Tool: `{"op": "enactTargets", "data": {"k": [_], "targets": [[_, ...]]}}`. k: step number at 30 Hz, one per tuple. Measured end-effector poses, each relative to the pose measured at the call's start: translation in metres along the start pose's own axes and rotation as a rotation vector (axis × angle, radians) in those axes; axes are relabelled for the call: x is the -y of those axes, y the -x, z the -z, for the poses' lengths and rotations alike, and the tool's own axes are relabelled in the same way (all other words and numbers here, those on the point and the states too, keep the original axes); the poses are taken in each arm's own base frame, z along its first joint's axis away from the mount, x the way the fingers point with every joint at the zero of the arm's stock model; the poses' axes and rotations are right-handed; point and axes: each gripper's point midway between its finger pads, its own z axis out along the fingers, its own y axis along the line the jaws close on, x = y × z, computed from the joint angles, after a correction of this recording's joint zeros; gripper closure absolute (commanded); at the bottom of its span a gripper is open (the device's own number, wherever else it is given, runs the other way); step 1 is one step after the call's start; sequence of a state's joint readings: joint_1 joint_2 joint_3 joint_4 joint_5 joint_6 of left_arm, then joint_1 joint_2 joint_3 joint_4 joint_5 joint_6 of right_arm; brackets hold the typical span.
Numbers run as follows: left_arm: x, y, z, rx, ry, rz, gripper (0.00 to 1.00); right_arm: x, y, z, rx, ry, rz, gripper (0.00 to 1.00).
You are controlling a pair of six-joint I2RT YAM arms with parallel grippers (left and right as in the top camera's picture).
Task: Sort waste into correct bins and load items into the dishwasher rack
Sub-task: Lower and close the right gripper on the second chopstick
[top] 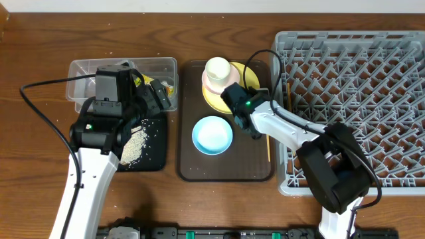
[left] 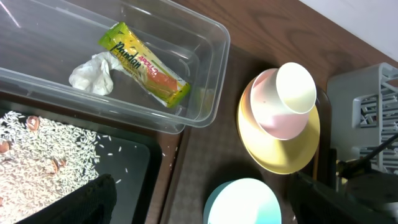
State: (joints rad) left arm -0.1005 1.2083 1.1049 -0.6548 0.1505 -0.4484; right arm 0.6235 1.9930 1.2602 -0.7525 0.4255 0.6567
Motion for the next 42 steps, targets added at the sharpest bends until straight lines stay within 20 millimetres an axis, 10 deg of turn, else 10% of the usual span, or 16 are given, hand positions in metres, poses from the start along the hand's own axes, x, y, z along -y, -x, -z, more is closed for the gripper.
{"op": "enactTargets", "data": {"k": [31,42], "targets": [[0.000,0.000,0.000,0.000,0.000,0.000,0.10,-0.011,-0.004,-0.002,-0.125,0.219,-0.041,0.50],[0.000,0.000,0.000,0.000,0.000,0.000,0.10,-0.021,-0.011,0.002,-0.169,0.284,-0.029,0.63]]}}
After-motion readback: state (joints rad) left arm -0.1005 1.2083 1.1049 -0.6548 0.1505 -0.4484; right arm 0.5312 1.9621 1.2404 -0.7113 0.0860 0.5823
